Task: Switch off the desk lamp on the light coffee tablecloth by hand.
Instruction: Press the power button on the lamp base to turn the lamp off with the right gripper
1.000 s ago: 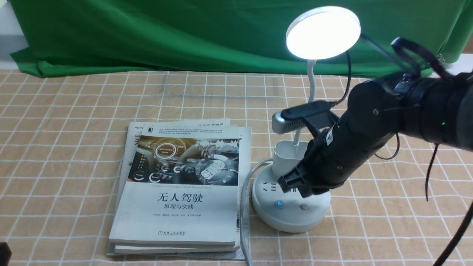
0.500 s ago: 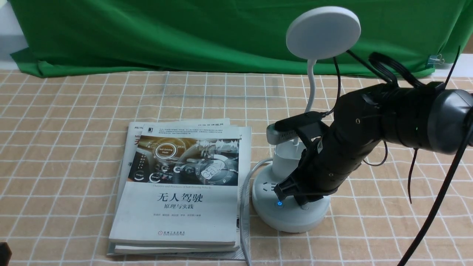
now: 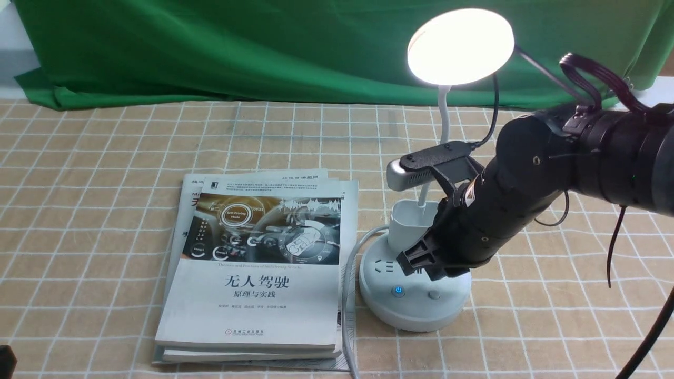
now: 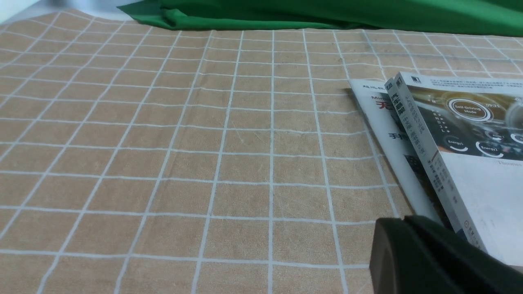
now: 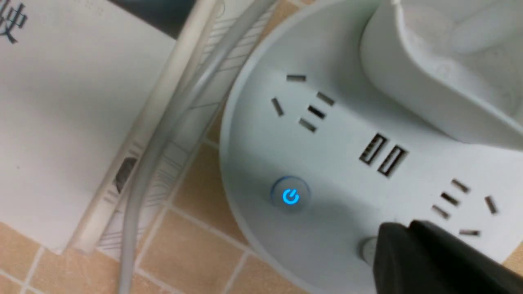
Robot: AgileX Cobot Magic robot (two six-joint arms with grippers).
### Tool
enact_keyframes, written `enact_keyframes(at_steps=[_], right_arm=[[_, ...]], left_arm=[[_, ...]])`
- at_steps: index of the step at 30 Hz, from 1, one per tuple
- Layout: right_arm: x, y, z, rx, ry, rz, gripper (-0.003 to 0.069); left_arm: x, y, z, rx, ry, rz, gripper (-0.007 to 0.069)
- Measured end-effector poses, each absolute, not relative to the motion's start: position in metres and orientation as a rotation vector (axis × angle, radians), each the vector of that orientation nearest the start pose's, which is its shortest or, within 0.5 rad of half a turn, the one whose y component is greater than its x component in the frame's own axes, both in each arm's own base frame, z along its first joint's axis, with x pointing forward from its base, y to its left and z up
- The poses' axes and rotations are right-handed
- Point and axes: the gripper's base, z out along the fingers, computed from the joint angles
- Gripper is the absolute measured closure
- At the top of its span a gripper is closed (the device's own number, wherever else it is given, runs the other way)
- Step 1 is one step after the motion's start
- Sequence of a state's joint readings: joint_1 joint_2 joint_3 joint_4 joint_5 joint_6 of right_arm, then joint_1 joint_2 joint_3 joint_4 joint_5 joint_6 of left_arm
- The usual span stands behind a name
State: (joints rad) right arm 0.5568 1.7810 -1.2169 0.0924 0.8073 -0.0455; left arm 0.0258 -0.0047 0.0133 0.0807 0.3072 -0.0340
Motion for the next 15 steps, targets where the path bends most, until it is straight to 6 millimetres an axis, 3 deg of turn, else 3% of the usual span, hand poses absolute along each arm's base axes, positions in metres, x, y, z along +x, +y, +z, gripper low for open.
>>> enact_keyframes(at_steps=[4, 9, 15], right_arm=[[0.297, 0.196, 0.204, -0.791, 2.784, 0.211, 0.0623], [0.298, 0.198, 0.182, -0.824, 2.861, 0.175, 0.0623], [0.3, 0.198, 0.18, -0.826, 2.866, 0.164, 0.0623]], left_arm=[[0.054, 0.004, 0.181, -0.002, 1.799, 0.071, 0.062], [0.054, 0.004, 0.181, -0.002, 1.799, 0.071, 0.062], [0.054, 0.004, 0.181, -0.002, 1.799, 0.071, 0.062]])
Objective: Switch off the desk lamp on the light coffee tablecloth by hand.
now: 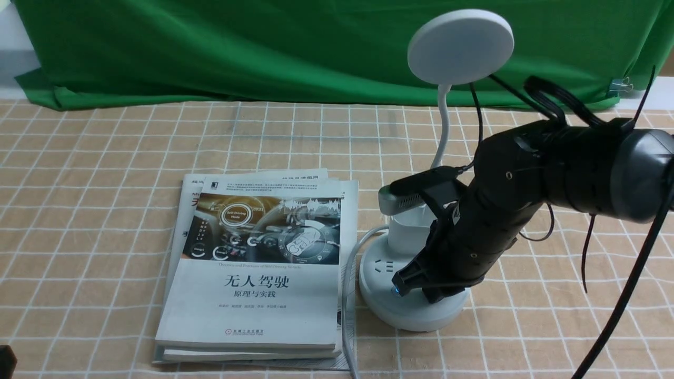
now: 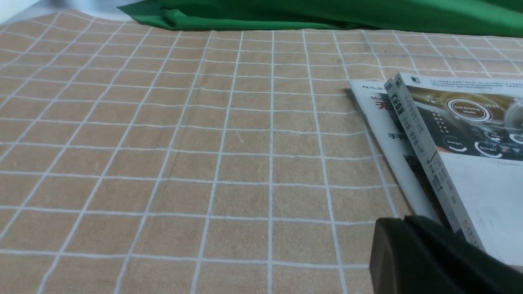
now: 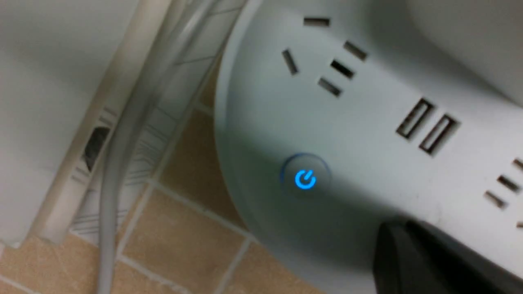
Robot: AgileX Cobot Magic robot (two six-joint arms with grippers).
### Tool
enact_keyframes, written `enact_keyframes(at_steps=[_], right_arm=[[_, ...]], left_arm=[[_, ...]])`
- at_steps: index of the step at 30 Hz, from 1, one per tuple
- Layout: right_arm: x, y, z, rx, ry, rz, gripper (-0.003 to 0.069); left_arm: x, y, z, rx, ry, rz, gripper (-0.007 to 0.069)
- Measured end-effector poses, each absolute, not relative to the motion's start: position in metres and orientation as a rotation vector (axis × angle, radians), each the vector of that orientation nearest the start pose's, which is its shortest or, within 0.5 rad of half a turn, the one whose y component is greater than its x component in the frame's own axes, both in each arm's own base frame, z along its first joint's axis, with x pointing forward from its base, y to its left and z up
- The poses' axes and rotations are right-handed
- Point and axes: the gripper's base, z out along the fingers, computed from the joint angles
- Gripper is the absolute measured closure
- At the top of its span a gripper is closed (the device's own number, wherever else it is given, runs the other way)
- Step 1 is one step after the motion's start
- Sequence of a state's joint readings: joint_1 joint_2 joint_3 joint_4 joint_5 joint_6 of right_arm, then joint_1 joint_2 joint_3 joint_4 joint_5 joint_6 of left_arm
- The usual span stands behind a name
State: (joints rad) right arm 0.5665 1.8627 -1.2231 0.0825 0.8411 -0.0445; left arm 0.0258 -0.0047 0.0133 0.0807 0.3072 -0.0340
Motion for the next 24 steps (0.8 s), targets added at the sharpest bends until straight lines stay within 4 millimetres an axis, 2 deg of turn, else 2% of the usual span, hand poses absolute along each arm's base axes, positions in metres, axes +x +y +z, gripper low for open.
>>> enact_keyframes(at_steps=[5, 8, 10, 12, 16, 24], right_arm=[[0.298, 0.195, 0.19, -0.83, 2.837, 0.16, 0.0623], [0.291, 0.191, 0.21, -0.813, 2.786, 0.174, 0.0623], [0.279, 0.184, 0.23, -0.773, 2.734, 0.199, 0.0623], [0.272, 0.179, 0.236, -0.76, 2.711, 0.209, 0.0623], [0.229, 0.153, 0.253, -0.704, 2.641, 0.244, 0.0623], [0.153, 0.104, 0.255, -0.621, 2.583, 0.29, 0.0615]], left_arm=[[0.054, 0.004, 0.181, -0.002, 1.799, 0.071, 0.062], [0.054, 0.004, 0.181, -0.002, 1.799, 0.071, 0.062], [0.054, 0.004, 0.181, -0.002, 1.799, 0.071, 0.062], [0.054, 0.004, 0.181, -0.002, 1.799, 0.071, 0.062], [0.054, 0.004, 0.181, -0.002, 1.799, 0.071, 0.062], [0.054, 0.004, 0.181, -0.002, 1.799, 0.071, 0.062]])
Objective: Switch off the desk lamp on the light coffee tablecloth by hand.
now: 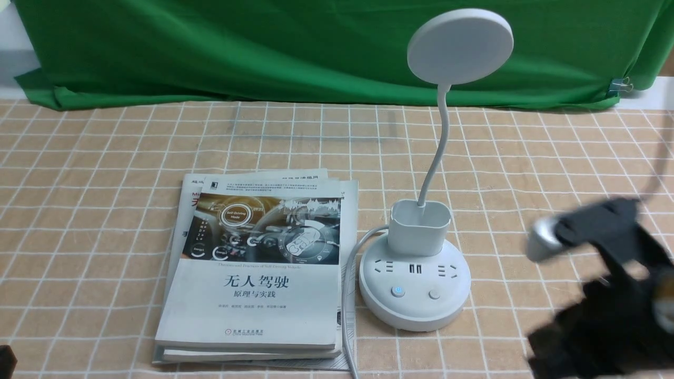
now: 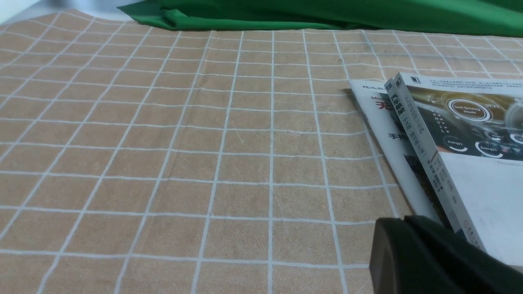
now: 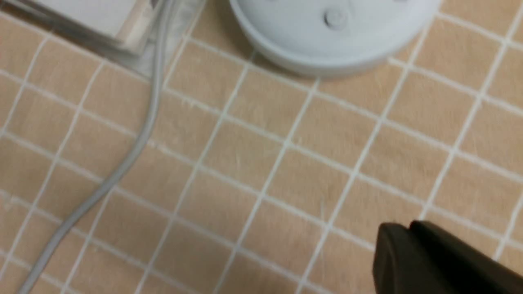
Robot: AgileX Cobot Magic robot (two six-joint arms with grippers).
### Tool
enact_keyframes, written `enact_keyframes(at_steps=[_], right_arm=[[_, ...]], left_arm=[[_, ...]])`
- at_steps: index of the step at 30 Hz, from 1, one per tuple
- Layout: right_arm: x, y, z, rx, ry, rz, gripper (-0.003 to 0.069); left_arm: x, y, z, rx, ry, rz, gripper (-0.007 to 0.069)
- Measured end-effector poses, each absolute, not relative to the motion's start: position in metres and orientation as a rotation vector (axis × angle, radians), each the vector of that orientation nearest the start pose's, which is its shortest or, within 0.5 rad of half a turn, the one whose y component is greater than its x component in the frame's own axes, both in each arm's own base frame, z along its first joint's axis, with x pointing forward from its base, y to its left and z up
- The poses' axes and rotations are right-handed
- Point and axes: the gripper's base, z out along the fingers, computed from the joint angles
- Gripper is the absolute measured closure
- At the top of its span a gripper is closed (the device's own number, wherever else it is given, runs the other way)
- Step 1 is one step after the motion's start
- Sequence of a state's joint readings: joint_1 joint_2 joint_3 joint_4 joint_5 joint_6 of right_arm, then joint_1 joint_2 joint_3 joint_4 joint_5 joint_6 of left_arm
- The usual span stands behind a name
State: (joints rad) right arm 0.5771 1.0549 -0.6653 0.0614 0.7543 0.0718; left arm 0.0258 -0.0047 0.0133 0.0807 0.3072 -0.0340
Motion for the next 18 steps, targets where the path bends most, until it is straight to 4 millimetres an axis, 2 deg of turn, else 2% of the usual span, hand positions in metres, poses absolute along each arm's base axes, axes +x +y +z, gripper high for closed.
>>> enact_keyframes(at_steps=[5, 13, 15, 18], right_arm=[[0.13, 0.089, 0.269, -0.588, 2.481, 0.332, 0.0601], [0.114, 0.077, 0.293, -0.55, 2.295, 0.384, 0.0599], [0.112, 0.075, 0.293, -0.548, 2.252, 0.375, 0.0614], [0.109, 0.059, 0.286, -0.435, 2.147, 0.347, 0.0623]], left_arm=[[0.054, 0.004, 0.181, -0.002, 1.799, 0.071, 0.062], [0.054, 0.004, 0.181, -0.002, 1.799, 0.071, 0.062], [0.054, 0.004, 0.181, -0.002, 1.799, 0.071, 0.062], [0.054, 0.004, 0.181, -0.001, 1.799, 0.073, 0.062]])
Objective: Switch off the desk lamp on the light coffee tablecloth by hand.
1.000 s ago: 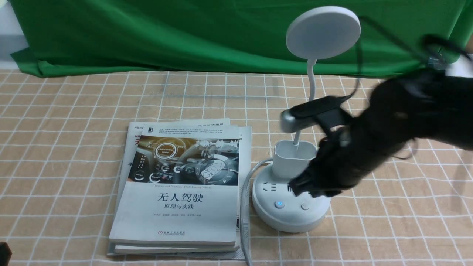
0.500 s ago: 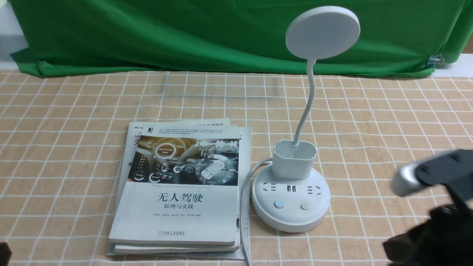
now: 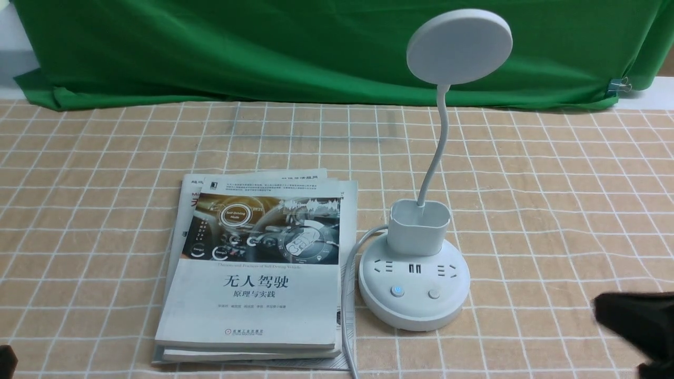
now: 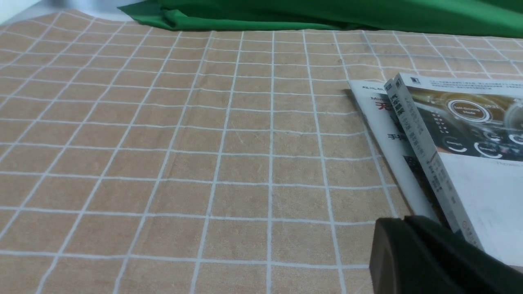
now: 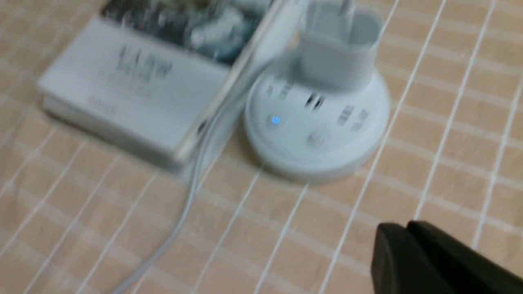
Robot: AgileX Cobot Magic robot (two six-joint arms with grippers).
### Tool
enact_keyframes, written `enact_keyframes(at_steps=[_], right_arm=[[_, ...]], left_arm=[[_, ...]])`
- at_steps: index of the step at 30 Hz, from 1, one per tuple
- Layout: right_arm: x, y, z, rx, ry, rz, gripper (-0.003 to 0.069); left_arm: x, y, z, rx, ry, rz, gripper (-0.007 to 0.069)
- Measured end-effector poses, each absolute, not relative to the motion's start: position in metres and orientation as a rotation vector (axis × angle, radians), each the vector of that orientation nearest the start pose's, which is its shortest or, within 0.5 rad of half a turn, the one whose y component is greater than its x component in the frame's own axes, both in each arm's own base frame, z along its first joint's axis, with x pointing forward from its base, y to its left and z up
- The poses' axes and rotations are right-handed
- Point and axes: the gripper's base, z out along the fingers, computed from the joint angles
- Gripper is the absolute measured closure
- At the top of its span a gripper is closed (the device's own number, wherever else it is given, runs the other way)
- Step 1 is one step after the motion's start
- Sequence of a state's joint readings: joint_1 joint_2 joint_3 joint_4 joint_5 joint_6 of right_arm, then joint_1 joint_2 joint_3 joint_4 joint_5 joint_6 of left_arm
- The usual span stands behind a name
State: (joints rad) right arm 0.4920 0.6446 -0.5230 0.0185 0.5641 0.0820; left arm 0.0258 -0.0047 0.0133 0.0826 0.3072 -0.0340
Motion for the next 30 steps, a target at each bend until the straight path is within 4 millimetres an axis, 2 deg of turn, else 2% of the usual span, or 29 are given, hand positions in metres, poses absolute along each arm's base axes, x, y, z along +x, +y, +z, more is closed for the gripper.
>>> enact_keyframes(at_steps=[4, 5, 7, 12, 16, 30], right_arm=[[0.094, 0.029, 0.258, -0.212, 1.982, 0.255, 0.0622], [0.093, 0.028, 0.256, -0.202, 1.974, 0.25, 0.0622], [0.078, 0.014, 0.236, -0.083, 1.885, 0.184, 0.0617], [0.061, 0.004, 0.205, 0.009, 1.802, 0.097, 0.061], [0.057, 0.001, 0.188, 0.012, 1.79, 0.049, 0.0605], [0.056, 0.001, 0.189, -0.067, 1.735, -0.021, 0.0605]], left_arm=[[0.054, 0.004, 0.181, 0.0, 1.799, 0.074, 0.062], [0.054, 0.004, 0.181, 0.0, 1.799, 0.074, 0.062], [0.054, 0.004, 0.181, 0.001, 1.799, 0.075, 0.062], [0.054, 0.004, 0.181, 0.001, 1.799, 0.076, 0.062], [0.054, 0.004, 0.181, 0.002, 1.799, 0.077, 0.062], [0.054, 0.004, 0.181, 0.003, 1.799, 0.078, 0.062]])
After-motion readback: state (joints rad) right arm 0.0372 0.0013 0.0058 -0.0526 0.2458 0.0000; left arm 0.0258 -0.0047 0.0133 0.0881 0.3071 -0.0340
